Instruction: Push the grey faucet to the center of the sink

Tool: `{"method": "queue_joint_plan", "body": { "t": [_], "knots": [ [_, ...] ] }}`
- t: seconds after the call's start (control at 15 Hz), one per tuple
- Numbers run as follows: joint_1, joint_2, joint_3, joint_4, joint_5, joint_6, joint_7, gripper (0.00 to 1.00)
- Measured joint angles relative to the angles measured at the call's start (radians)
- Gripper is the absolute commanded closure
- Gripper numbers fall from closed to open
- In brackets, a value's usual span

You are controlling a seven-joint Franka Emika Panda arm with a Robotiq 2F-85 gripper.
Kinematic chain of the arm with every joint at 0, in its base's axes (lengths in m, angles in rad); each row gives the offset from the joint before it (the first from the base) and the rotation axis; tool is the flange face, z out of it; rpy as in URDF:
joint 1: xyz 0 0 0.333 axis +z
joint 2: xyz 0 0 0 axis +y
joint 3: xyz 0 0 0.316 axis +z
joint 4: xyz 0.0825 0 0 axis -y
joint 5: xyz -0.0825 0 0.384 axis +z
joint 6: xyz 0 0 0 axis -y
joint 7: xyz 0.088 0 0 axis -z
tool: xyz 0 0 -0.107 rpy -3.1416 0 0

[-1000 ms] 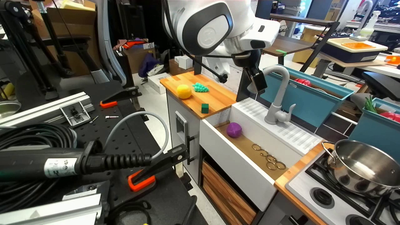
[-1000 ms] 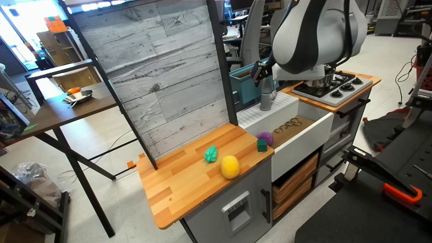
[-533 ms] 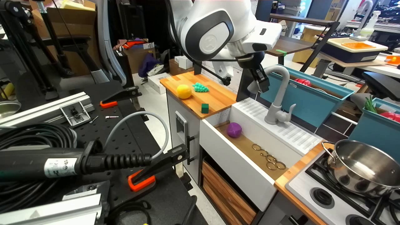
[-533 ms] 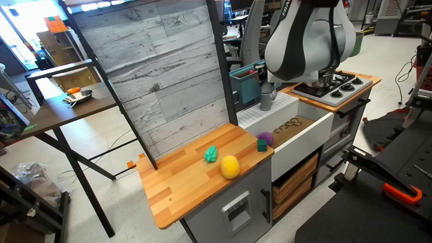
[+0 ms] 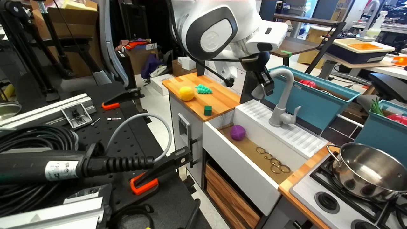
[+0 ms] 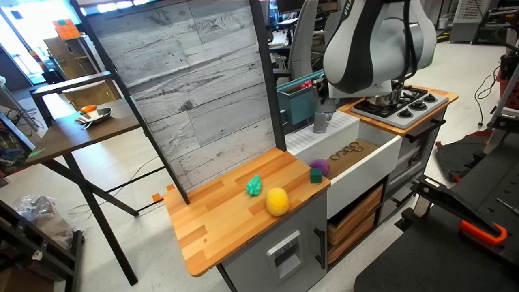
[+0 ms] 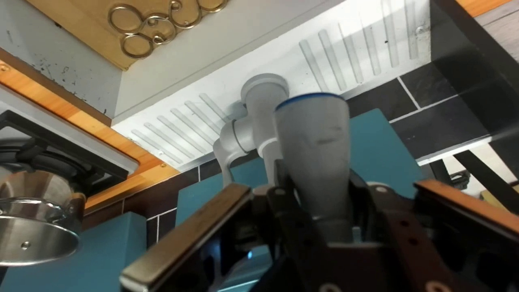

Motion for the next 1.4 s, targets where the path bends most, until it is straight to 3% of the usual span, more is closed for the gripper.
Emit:
{"method": "queue_joint_plan", "body": {
  "t": [0.2, 0.6, 0.93, 1.0, 1.07, 1.2, 1.4],
  "knots": [
    [-0.026, -0.041, -0.014, 0.002, -0.058, -0.137, -0.044, 0.93],
    [-0.173, -0.075, 0.034, 0.105, -0.225, -0.453, -0.135, 0.93],
    [-0.217, -0.064, 0.066, 0.198, -0.283, -0.639, -0.203, 0.93],
    [-0.229, -0.064, 0.079, 0.208, -0.286, -0.661, -0.229, 0.45],
    [-0.246, -0.065, 0.097, 0.216, -0.286, -0.677, -0.261, 0.43],
    [-0.292, -0.090, 0.143, 0.213, -0.286, -0.732, -0.326, 0.30],
    [-0.368, -0.209, 0.199, 0.149, -0.285, -0.924, -0.435, 0.08]
  ]
}}
